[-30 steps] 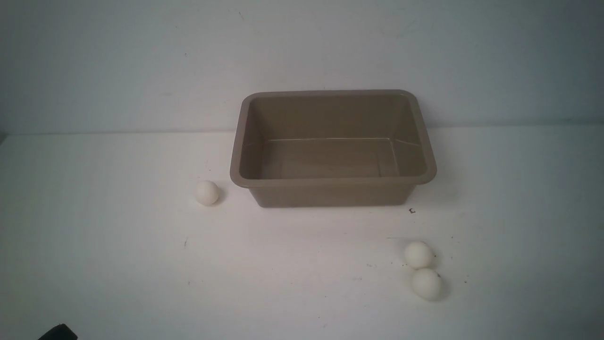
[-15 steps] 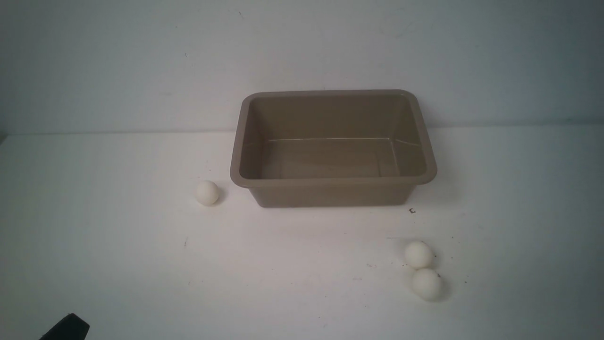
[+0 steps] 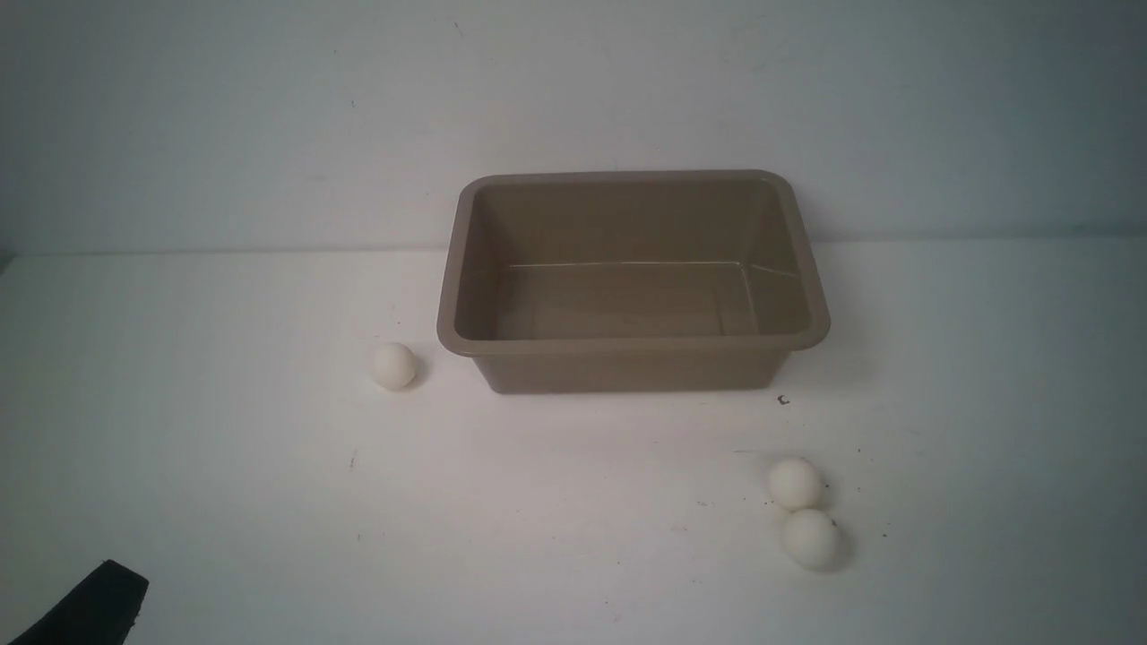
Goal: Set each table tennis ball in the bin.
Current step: Use the right arm to clamp the table tennis ball closest to it
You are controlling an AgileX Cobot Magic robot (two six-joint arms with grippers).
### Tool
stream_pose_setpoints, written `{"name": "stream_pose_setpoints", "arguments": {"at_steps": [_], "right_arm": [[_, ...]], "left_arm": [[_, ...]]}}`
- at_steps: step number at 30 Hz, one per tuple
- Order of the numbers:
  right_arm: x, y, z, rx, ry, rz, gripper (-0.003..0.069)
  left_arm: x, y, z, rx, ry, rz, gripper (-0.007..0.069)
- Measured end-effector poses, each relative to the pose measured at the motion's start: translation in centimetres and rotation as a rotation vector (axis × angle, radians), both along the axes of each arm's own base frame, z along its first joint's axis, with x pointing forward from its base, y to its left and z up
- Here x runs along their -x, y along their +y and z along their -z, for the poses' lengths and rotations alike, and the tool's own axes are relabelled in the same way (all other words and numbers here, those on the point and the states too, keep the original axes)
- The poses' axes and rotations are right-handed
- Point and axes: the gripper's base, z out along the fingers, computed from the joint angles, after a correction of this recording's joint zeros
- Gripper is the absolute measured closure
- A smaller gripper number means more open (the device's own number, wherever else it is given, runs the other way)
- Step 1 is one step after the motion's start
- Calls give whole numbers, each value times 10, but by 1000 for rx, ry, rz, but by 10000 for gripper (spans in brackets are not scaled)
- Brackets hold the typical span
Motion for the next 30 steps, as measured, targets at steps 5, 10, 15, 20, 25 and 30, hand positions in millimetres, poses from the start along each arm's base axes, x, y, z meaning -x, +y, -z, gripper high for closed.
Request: {"name": "stream_pose_setpoints", "arguments": {"at_steps": [5, 10, 15, 20, 25, 30], "right_arm": [[-5, 5, 9, -60, 234, -114, 667], [2, 17, -20, 95, 295, -200, 667], [-5, 31, -80, 324, 482, -354, 667], [-19, 40, -134, 426, 509, -535, 667], [-31, 43, -160, 467, 505, -608, 667], [-36, 42, -166, 468, 491, -591, 667]], "left_arm": [[11, -11, -40, -371, -212, 102, 629], [20, -19, -82, -462, -332, 168, 629], [8, -27, -118, -563, -304, 291, 629], [-14, -32, -132, -687, -188, 464, 629], [-34, -34, -127, -682, -80, 591, 629], [-39, -36, -127, -627, -69, 616, 629]]}}
